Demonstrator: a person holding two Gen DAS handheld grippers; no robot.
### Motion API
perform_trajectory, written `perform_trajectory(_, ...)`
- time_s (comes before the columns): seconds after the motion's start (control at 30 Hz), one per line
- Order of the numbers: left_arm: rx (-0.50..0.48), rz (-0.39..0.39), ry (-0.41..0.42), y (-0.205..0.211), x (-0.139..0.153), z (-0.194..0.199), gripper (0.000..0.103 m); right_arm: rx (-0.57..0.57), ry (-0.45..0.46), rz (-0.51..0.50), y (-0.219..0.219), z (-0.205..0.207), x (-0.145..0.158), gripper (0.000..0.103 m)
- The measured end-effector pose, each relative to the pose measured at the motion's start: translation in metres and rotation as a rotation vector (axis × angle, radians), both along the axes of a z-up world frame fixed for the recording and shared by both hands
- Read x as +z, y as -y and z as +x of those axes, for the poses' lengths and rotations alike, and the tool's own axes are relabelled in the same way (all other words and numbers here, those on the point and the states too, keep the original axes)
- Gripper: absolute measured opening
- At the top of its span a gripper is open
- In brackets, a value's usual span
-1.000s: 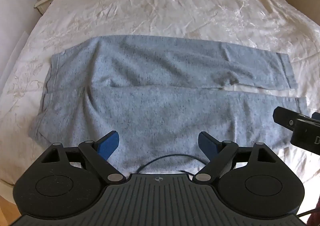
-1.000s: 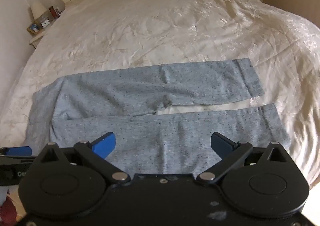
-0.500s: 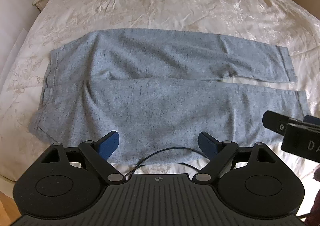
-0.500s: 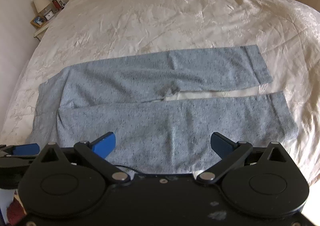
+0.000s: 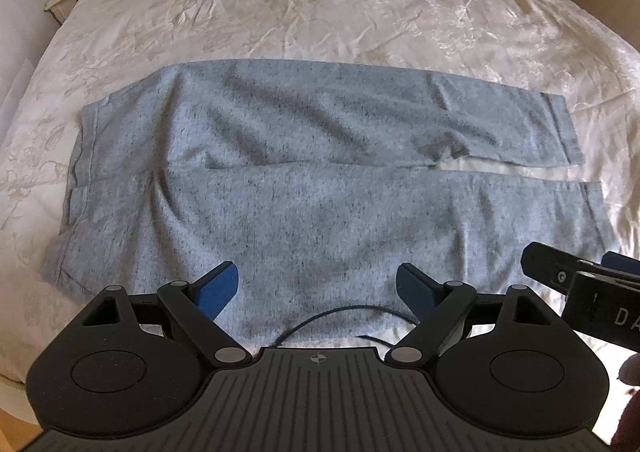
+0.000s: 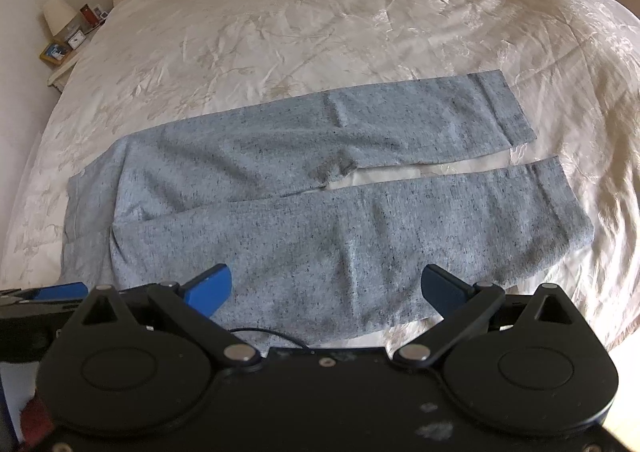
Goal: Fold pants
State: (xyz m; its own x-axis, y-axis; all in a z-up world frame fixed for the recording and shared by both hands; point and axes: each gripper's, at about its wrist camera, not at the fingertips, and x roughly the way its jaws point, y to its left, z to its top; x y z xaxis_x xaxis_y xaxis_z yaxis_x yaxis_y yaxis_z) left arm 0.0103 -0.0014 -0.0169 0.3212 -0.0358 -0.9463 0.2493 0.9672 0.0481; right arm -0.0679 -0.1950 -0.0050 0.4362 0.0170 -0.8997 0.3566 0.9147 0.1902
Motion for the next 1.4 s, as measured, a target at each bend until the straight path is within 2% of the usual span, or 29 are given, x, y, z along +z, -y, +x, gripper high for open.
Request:
perform_trajectory(0.4, 0.013, -0.018, -0.004, -0.009, 0.0, 0.011, 0.087, 0.017, 0.012, -0.011, -0.001, 0.008, 0.004, 0.103)
perform_trajectory(0.87, 0.016, 0.046, 0.027, -0.043, 0.009, 0.041, 0.086, -0.043, 0.007, 0.001, 0.013, 0.01, -0.005, 0.103)
perform_trajectory(1.4, -0.03, 0.019, -0.021, -0.025, -0.005, 0.04, 0.086, -0.107, -0.013, 0.022, 0.015, 0.017, -0.015, 0.103)
